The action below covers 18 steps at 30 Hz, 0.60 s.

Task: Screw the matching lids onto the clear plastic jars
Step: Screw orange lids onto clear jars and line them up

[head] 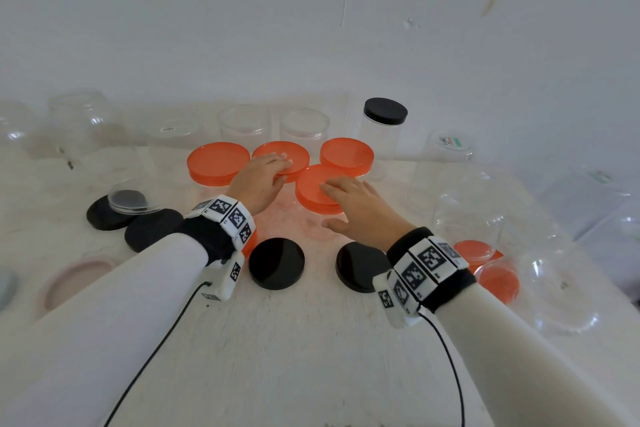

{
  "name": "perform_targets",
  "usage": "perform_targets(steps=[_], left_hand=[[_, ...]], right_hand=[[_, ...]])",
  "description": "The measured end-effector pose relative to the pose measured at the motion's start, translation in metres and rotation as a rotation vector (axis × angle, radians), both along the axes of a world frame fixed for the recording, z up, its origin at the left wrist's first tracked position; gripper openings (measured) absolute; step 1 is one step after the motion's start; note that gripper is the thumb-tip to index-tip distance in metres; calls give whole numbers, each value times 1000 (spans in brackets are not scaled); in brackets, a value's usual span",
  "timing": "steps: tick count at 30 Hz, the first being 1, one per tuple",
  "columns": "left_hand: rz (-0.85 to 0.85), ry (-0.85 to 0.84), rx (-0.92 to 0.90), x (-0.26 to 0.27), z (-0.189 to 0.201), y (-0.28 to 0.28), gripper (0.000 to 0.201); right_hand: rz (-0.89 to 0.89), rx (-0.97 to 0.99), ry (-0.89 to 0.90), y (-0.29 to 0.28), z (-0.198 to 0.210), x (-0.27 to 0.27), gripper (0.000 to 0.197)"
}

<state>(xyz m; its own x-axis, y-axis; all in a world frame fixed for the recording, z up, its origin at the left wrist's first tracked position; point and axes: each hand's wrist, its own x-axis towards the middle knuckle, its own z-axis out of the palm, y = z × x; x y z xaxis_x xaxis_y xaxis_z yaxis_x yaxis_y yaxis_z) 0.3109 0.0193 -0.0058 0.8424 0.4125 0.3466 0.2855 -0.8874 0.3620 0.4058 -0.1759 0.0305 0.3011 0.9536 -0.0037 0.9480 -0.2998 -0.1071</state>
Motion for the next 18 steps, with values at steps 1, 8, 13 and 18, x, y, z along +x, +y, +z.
perform_targets(steps=[1,8,13,18], left_hand=[[-1,6,6,0,1,-1,38],[-5,148,6,3,11,1,41],[45,178,-46,7,31,-6,39],[-126,-187,84,8,46,-60,26]], right_hand=[[-14,-20,18,-6,0,-2,69],[-108,68,48,-73,9,-12,67],[-246,162,18,-138,20,-9,55],[-433,315,-18,-199,27,1,57]])
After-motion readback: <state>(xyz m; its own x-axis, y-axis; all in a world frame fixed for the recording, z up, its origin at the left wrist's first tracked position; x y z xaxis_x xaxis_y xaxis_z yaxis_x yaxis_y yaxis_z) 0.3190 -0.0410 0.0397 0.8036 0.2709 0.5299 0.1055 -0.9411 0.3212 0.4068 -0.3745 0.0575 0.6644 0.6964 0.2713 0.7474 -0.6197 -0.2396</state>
